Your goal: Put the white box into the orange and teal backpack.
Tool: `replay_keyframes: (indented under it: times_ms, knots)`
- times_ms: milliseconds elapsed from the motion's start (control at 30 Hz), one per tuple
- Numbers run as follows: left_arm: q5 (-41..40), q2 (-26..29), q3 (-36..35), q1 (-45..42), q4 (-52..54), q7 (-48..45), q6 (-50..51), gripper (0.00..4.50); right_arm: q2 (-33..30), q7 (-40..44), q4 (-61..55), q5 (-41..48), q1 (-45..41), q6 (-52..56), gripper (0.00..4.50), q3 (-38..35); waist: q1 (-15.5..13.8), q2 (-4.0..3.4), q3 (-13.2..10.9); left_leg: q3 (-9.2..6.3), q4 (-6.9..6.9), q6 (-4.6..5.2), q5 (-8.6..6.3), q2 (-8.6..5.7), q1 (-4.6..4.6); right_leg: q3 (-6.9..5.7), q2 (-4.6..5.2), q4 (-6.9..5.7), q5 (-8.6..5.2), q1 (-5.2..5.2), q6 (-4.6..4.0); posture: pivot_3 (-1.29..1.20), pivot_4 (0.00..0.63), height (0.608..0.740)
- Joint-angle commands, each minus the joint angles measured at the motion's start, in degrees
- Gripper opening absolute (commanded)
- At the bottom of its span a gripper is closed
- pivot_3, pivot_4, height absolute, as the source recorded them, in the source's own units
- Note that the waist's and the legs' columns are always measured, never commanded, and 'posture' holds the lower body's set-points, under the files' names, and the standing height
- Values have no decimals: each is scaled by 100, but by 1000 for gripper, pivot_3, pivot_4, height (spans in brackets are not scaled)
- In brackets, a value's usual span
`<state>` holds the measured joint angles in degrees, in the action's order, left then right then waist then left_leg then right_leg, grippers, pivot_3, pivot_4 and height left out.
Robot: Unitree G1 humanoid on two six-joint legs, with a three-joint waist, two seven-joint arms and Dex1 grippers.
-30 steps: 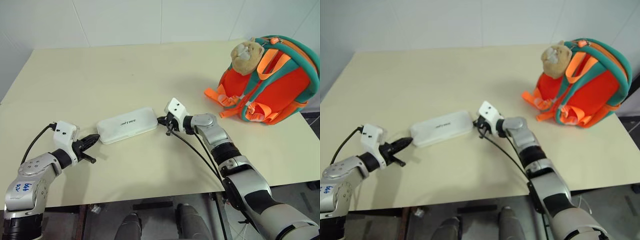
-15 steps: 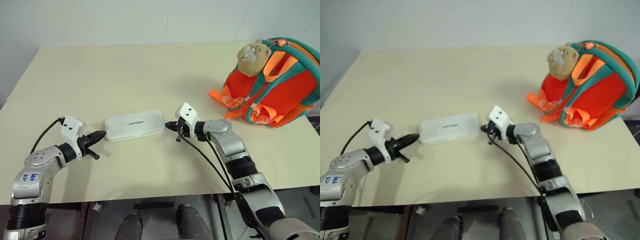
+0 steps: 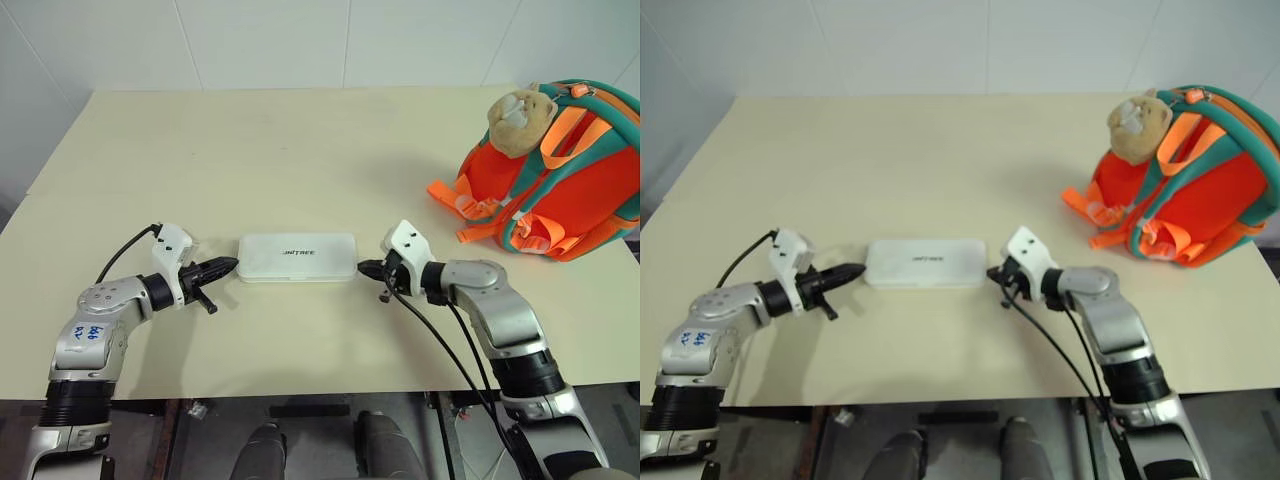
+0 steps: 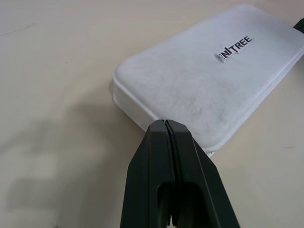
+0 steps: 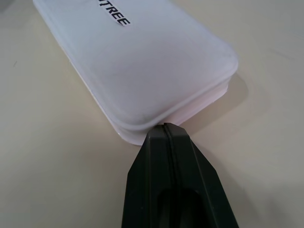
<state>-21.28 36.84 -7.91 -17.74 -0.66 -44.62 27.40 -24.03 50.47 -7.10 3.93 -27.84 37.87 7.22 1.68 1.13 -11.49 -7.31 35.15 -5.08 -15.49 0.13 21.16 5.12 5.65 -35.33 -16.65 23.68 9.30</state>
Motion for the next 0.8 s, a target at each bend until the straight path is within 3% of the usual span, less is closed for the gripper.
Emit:
replay_keyframes:
  times_ms: [33,300,567,800]
  knots:
    - [40,-141,474,-46,43,-342,-70,30,-21,-43,-578,313,75,278,0,28,0,0,0,0,1,0,0,0,0,0,0,2,1,-1,1,0,150,740]
    - [114,-239,558,-74,55,-410,-57,30,-263,-200,-550,363,152,352,0,-81,-15,1,1,-2,3,1,0,-1,-1,0,0,10,3,-9,6,0,150,740]
    - [-75,186,169,154,351,-504,283,30,-706,12,67,389,-103,-157,0,-147,-2,1,1,0,1,9,-5,-1,3,0,0,33,8,-13,11,0,150,740]
    - [-106,996,-329,388,176,-801,188,30,-1325,606,144,730,-148,-196,0,-262,25,4,-3,4,-6,17,-11,1,12,0,0,41,7,-2,9,0,150,740]
